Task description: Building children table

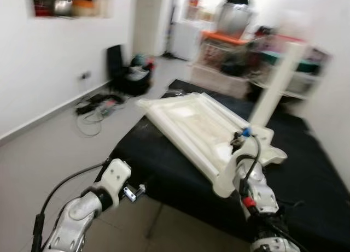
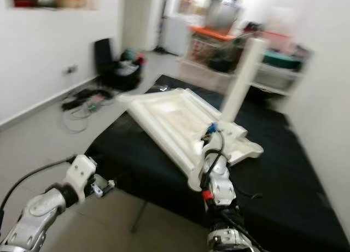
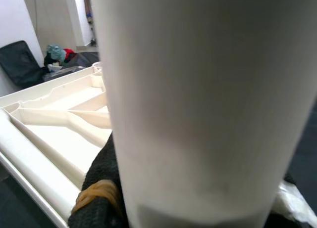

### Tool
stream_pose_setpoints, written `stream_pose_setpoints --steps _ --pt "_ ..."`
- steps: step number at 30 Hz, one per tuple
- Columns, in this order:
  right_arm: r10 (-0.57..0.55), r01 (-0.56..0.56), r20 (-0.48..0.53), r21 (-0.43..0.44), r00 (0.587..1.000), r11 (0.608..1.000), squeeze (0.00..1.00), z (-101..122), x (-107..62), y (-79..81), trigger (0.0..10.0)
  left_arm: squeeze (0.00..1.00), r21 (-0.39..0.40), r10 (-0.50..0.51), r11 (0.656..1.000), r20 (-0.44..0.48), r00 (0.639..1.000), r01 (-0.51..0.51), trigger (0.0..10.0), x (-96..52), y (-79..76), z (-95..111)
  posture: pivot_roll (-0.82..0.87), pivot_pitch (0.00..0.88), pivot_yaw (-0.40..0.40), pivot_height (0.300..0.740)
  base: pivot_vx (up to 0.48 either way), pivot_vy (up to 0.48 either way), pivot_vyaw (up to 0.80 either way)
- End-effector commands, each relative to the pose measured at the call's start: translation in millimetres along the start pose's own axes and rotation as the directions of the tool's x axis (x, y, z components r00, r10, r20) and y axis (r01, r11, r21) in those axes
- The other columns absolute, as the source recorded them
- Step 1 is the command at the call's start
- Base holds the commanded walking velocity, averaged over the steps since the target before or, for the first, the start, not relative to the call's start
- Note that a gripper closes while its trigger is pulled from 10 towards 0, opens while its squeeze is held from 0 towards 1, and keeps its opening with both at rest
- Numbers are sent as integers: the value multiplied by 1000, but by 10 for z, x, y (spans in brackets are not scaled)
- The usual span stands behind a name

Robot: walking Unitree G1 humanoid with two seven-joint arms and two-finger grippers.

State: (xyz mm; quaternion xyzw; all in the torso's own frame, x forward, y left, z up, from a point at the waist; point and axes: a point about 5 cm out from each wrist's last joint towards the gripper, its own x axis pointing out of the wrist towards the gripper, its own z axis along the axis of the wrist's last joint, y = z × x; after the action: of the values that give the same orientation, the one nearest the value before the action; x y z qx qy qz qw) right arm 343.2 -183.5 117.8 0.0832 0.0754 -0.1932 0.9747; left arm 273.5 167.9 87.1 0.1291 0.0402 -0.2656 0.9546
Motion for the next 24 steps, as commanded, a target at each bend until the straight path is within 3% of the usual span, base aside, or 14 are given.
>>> stream_pose_setpoints --steps 1,2,5,8,12,19,24 --pt "-111 98 -291 -58 950 994 0 -701 -141 -236 10000 0 -10 -24 1000 -4 1000 24 10000 42 -70 -9 114 0 -160 740 0 0 0" --pt "-111 98 -291 -58 950 994 0 -701 -141 -236 10000 0 -10 -24 1000 -4 1000 24 10000 42 -70 -9 114 0 -160 740 0 0 0" --pt "-269 266 -297 -52 916 963 0 -731 -154 -377 10000 0 0 -13 1000 -10 1000 13 10000 49 -60 -14 116 0 -158 740 0 0 0" --pt "-309 311 -299 -44 903 949 0 -736 -161 -407 10000 0 2 -9 1000 -11 1000 9 10000 49 -56 -15 116 0 -157 740 0 0 0" --pt "-434 452 -287 -3 854 892 0 -721 -185 -505 10000 0 5 -1 1000 -13 1000 1 10000 53 -52 -16 115 0 -154 740 0 0 0" --pt "-473 488 -253 -5 844 873 0 -692 -193 -521 10000 0 16 15 1000 -17 1000 -14 10000 71 -29 -16 111 0 -149 740 0 0 0" --pt "-469 476 -216 -24 856 879 0 -663 -187 -510 10000 0 20 21 1000 -16 1000 -21 10000 80 -17 -13 109 0 -148 740 0 0 0"
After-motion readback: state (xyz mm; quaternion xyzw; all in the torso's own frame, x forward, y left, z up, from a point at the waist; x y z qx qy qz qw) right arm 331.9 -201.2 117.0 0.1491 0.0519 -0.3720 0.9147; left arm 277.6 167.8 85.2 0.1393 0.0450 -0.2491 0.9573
